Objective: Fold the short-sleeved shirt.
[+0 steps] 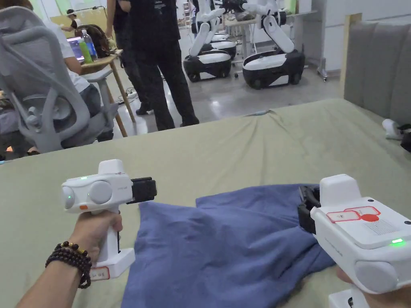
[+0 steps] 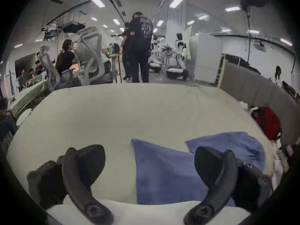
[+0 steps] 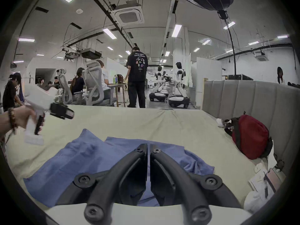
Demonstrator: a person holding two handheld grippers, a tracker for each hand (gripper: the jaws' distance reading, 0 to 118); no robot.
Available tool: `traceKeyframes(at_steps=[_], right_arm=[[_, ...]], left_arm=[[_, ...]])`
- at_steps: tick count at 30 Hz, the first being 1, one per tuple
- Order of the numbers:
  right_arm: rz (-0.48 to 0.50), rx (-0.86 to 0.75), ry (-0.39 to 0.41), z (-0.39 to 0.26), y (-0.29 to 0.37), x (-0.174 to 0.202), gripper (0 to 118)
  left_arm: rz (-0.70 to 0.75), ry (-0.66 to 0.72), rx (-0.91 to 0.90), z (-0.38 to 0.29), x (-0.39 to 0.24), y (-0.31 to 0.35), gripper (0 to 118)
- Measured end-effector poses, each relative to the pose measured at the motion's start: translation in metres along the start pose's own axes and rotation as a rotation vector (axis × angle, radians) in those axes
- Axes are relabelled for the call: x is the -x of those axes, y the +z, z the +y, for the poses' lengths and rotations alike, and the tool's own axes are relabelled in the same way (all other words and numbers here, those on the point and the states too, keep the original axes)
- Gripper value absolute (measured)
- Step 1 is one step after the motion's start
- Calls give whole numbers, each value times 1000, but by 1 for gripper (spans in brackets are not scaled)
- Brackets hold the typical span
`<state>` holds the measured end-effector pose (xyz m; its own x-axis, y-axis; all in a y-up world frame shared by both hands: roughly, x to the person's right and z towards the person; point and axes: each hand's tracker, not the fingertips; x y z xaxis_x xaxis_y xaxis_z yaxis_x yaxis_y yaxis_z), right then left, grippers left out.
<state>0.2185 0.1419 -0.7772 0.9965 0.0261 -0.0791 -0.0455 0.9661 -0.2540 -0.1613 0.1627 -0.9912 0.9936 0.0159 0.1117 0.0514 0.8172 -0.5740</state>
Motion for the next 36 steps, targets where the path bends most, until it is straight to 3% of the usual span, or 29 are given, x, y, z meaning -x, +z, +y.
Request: traceKeyframes(at_steps=[6,11,12,13,14,15,17,18,20,21,22,26,29,30,32,34,35,36], right_arm=[[-38,48,20,-16,-20,-14,8],[-40,73,1,-21,-30,-22,8],[-42,80,-10,-21,-31,-27,8],[-54,89,-28,-21,-30,-31,8],[-76,99,-38,-21,-30,-36,8],[-113,112,-54,-20,-31,-43,8],[-186,145,-91,-17,-29,-57,13],[-207,170,-126,-16,-29,-66,35],[-222,236,-177,-18,-35,-86,105],[-224,279,-191,-23,-40,-97,118],[-219,278,-190,-20,-38,-105,111],[-294,450,-169,-36,-48,-119,110],[-322,559,-231,-54,-62,-128,96],[-288,588,-237,-60,-70,-129,88],[-227,577,-257,-64,-76,-127,83],[-246,584,-206,-62,-83,-119,78],[-247,579,-187,-60,-82,-117,66],[-217,563,-164,-57,-80,-115,31]], left_arm=[[-3,-31,214,-7,13,-115,104],[53,9,236,-26,7,-136,95],[62,8,226,-20,3,-129,87],[57,6,214,-16,1,-123,69],[54,-10,164,-14,-1,-115,28],[-29,2,138,-11,-2,-107,1],[15,-29,105,-7,-8,-98,1],[0,-38,112,-6,-9,-95,1],[-20,-51,107,-9,-9,-90,2],[-18,-58,106,-7,-9,-88,2],[-16,-64,104,-6,-8,-87,2],[0,-53,97,-9,-6,-85,2],[-2,-48,98,-11,-5,-85,2],[-7,-41,96,-11,-3,-86,2],[-17,-30,93,-11,-3,-85,2],[-18,-20,88,-12,-3,-85,2],[-19,-20,90,-12,-3,-85,2],[-20,-25,91,-13,-4,-83,2]])
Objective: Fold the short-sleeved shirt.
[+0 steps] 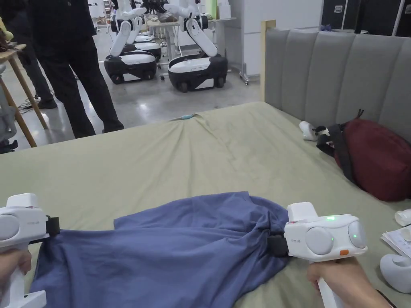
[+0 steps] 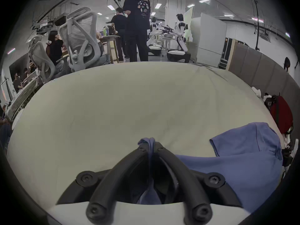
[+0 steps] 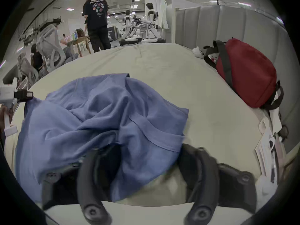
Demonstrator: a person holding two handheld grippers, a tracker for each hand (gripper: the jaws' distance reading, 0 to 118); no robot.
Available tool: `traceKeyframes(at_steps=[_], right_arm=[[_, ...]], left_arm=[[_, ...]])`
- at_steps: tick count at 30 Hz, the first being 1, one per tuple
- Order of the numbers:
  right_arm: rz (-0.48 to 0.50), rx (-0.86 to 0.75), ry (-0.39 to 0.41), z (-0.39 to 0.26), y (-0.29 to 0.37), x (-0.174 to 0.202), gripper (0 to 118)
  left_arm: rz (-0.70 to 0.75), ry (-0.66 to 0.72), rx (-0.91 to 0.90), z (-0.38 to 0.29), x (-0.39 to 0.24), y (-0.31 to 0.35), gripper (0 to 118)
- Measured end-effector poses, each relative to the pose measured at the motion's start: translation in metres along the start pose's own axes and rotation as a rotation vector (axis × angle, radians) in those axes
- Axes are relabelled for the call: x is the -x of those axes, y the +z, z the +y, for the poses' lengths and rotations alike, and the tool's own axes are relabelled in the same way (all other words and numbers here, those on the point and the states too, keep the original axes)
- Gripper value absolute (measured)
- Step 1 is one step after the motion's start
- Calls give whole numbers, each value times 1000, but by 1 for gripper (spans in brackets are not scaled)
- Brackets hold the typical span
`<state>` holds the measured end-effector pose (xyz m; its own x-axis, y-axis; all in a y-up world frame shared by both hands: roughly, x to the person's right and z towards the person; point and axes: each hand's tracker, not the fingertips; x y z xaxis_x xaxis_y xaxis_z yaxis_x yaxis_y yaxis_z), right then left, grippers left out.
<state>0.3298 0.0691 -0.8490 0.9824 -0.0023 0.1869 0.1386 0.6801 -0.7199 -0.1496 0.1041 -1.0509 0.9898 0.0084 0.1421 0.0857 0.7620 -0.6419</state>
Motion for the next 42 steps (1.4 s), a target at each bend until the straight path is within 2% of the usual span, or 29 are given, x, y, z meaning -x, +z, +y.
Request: traceKeyframes(at_steps=[1,3,5,8,11,14,18,22,23,25,27,33,36,40,42], right_arm=[[31,5,22,2,-9,0,31],[80,-20,34,8,-10,0,4],[88,-57,73,17,1,7,4],[95,-248,46,54,34,17,5],[142,-419,73,106,85,36,5],[131,-548,111,172,135,64,5],[50,-690,145,268,198,94,5],[60,-737,99,353,249,103,5],[54,-758,86,372,260,106,5],[62,-791,132,398,273,109,5],[83,-796,118,413,281,108,5],[64,-780,83,418,258,102,5],[81,-732,89,399,223,96,5],[76,-623,84,342,165,92,5],[85,-564,110,313,126,91,5]], left_arm=[[1,-4,-1,-1,-1,2,2],[-6,-1,-10,0,2,11,2],[-37,68,-66,7,11,33,2],[-101,180,-194,30,35,87,2],[-83,157,-281,65,58,152,2],[1,140,-405,107,81,222,2],[69,152,-563,167,109,301,2],[141,143,-625,216,129,343,2],[161,134,-648,229,133,347,2],[183,147,-695,246,133,357,2],[145,185,-762,256,130,362,2],[156,159,-731,262,118,338,2],[123,167,-707,247,113,312,2],[102,146,-606,208,101,259,2],[121,160,-535,183,98,223,2]])
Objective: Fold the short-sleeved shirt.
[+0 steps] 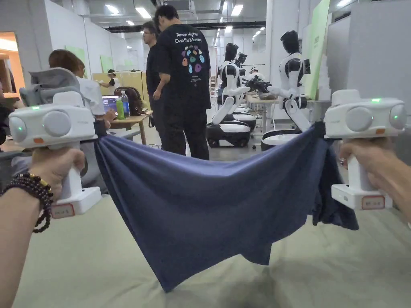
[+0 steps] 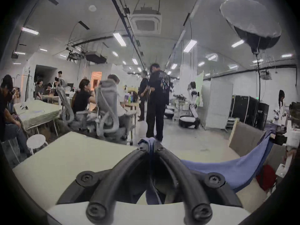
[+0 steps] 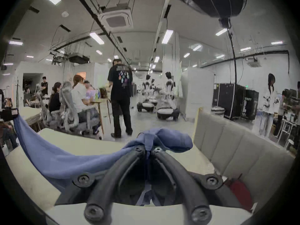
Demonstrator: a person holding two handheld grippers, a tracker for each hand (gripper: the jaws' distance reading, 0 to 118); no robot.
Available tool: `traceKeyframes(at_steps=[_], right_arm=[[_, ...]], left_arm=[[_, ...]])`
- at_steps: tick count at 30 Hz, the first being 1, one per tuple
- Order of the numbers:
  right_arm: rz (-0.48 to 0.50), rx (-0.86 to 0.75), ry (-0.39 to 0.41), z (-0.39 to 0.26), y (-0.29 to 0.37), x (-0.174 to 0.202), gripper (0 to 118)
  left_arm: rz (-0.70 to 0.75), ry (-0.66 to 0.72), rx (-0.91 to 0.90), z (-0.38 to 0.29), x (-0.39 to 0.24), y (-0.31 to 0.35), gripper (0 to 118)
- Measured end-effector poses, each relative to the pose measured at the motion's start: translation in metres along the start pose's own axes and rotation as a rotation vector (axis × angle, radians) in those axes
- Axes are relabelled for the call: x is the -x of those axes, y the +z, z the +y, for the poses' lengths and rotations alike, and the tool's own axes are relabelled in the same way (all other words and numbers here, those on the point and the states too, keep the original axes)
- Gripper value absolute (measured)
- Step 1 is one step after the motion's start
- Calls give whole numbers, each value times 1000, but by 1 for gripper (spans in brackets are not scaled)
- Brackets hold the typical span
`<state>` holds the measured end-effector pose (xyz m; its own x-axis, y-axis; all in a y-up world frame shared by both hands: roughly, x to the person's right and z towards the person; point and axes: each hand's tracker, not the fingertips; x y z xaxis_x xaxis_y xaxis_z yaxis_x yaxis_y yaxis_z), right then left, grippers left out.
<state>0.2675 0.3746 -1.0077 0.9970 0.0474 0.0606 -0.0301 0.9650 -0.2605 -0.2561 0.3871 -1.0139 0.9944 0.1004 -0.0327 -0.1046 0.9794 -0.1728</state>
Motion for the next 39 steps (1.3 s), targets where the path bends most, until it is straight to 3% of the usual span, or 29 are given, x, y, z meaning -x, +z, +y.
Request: traceKeyframes(at_steps=[4,6,8,13,17,23,28,29,30,32,33,34,36,38,39], right_arm=[[47,64,-48,-66,-11,-11,5],[34,80,-45,-101,13,-15,5],[1,146,-5,-135,56,-15,5],[155,300,20,-224,138,-29,5],[134,457,129,-283,175,-29,5],[193,760,237,-336,135,-25,5],[193,744,154,-335,138,-30,8],[199,730,134,-333,141,-32,17],[196,706,116,-330,146,-34,41],[201,669,98,-327,154,-42,106],[215,646,90,-321,161,-43,118],[238,580,68,-310,170,-45,115],[261,518,34,-292,185,-44,105],[225,457,19,-282,191,-43,94],[203,437,30,-281,192,-42,71]], left_arm=[[-37,9,102,-60,6,3,2],[-85,-29,81,-94,11,40,2],[-131,-1,99,-129,23,74,2],[-183,-16,309,-220,43,176,2],[-157,-61,426,-283,48,235,2],[-105,-143,626,-348,52,226,2],[-83,-131,600,-346,52,219,5],[-77,-126,601,-343,54,218,14],[-54,-126,602,-340,53,219,42],[3,-110,621,-328,53,219,112],[-21,-84,607,-324,56,223,114],[-59,-63,515,-316,50,232,104],[-65,-43,475,-306,43,239,111],[-33,-78,475,-296,46,244,108],[-27,-102,469,-294,44,246,89]])
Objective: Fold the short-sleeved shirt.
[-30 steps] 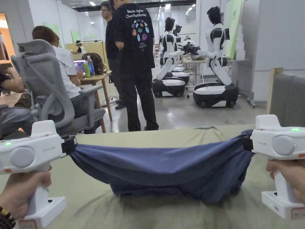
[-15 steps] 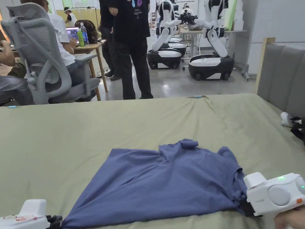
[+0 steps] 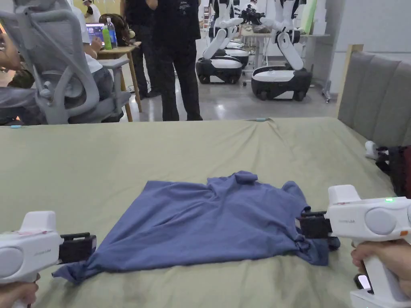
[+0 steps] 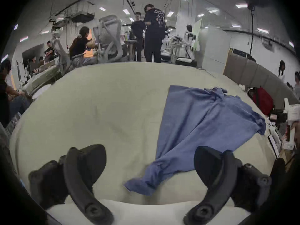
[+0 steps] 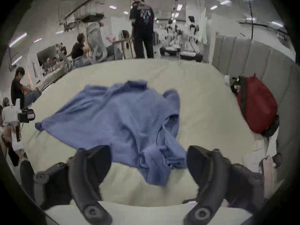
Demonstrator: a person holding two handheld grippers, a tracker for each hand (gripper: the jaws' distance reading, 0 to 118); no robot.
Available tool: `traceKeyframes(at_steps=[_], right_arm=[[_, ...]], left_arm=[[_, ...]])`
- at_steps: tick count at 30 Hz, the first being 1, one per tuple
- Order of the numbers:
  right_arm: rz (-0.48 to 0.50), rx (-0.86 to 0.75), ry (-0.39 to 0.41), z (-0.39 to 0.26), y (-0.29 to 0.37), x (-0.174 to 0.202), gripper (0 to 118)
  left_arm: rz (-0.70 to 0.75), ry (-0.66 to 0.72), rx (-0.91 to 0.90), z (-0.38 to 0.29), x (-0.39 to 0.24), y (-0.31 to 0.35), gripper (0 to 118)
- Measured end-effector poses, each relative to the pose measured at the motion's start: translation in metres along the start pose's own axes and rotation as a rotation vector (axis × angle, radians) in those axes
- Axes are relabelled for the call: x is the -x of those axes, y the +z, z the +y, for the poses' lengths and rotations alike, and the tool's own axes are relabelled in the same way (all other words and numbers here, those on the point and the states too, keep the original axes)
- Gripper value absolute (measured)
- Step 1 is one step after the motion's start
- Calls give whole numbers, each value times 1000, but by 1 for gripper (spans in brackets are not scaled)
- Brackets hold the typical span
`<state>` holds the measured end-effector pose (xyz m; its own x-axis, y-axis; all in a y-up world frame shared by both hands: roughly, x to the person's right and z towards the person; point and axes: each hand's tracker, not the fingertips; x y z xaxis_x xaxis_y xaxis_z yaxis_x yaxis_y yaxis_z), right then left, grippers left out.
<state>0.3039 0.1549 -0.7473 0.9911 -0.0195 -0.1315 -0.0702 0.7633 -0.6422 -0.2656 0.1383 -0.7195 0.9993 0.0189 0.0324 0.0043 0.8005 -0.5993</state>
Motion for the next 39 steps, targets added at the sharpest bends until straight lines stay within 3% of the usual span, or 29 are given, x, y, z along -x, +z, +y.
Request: traceKeyframes(at_steps=[1,2,3,7,8,9,10,11,13,15,17,22,25,26,27,28,29,33,34,35,37,38,39], right_arm=[[-28,-20,8,1,4,3,38],[-46,-46,9,2,8,5,4],[-54,-58,4,2,10,7,0],[-34,-75,-53,4,24,16,0],[-34,-79,-56,3,24,11,0],[-36,-80,-54,3,25,13,0],[-41,-80,-49,3,27,15,0],[-44,-80,-42,3,28,17,0],[-38,-79,-34,2,28,15,0],[-31,-72,-31,1,28,17,0],[-28,-68,-27,-1,29,16,0],[-29,-45,-23,-6,24,14,0],[-38,-38,-17,-6,27,13,0],[-38,-36,-15,-6,27,12,0],[-37,-33,-13,-5,27,11,0],[-39,-28,-10,-3,28,11,0],[-38,-21,-5,0,28,10,0],[-41,-19,11,25,14,3,0],[-31,-22,16,35,8,0,3],[-21,-26,17,46,2,-2,16],[23,-39,35,78,-29,-11,90],[44,-41,46,93,-44,-13,111],[52,-29,56,107,-60,-15,116]], left_arm=[[19,-16,-18,0,-3,4,61],[28,-24,-34,2,-5,8,21],[32,-22,-36,2,-5,10,0],[-9,17,-28,3,-5,15,0],[-7,17,-26,2,-5,14,6],[-3,13,-25,1,-6,12,29],[8,-2,-20,-1,-9,9,41],[3,-22,2,-2,-10,3,41],[17,-31,71,-8,-10,-14,118],[58,-10,61,-17,-4,-22,105],[85,24,146,-26,0,-35,108],[66,36,243,-40,-2,-56,105],[88,0,219,-45,-8,-57,79],[60,-10,212,-39,-10,-50,61],[44,-22,197,-35,-11,-46,17],[-9,-32,165,-28,-13,-41,3],[48,-44,148,-24,-17,-40,3],[-2,-70,134,-5,-15,-38,3],[-32,-41,99,1,-11,-38,3],[-22,-26,97,7,-11,-38,3],[-21,-21,65,20,-16,-39,3],[-45,-50,43,22,-22,-36,3],[-46,-66,44,25,-25,-39,3]])
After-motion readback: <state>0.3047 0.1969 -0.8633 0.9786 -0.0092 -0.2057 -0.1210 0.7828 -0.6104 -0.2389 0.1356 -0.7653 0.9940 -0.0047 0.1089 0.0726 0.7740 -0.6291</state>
